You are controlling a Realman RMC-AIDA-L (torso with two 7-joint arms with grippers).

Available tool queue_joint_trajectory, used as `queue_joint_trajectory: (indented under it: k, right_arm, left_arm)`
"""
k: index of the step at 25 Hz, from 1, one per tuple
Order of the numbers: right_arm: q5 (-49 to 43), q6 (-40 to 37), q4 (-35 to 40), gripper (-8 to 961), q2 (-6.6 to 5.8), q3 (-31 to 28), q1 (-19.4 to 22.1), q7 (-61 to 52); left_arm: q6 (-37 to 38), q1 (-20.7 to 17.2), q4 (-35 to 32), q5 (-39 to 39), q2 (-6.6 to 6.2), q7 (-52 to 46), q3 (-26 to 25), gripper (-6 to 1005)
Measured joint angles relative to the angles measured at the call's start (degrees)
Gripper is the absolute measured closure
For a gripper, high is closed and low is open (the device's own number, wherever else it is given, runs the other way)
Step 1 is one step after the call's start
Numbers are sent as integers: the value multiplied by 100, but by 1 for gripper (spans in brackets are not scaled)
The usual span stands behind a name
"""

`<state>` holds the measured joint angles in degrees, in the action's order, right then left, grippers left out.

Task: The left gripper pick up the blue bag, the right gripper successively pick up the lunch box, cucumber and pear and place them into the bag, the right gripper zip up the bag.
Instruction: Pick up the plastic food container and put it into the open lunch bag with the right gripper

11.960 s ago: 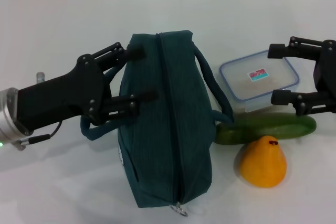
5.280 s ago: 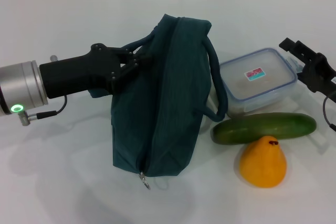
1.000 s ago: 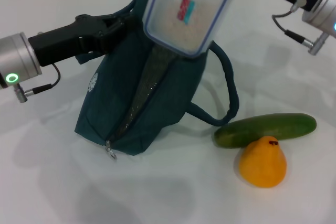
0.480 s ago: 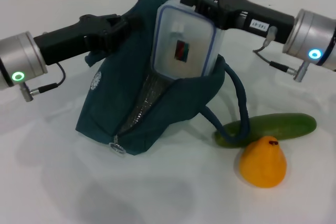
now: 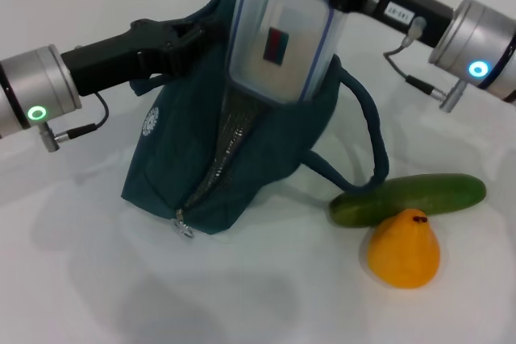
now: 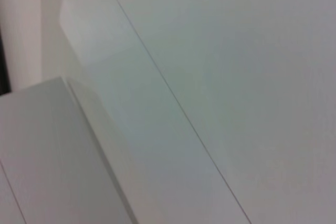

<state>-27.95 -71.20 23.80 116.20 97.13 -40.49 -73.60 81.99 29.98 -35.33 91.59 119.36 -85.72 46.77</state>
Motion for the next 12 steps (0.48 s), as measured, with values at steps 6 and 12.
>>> queue_joint_trajectory:
  k: [6,12]
  right_arm:
    - [15,453,-3,815,-1,419,4,41]
    - [32,643,54,812,-1,642,-17,45]
  left_arm:
    - [0,-46,1,-227,-5,41,-1,959]
    - [0,-63,9,-348,-8,81,-2,959]
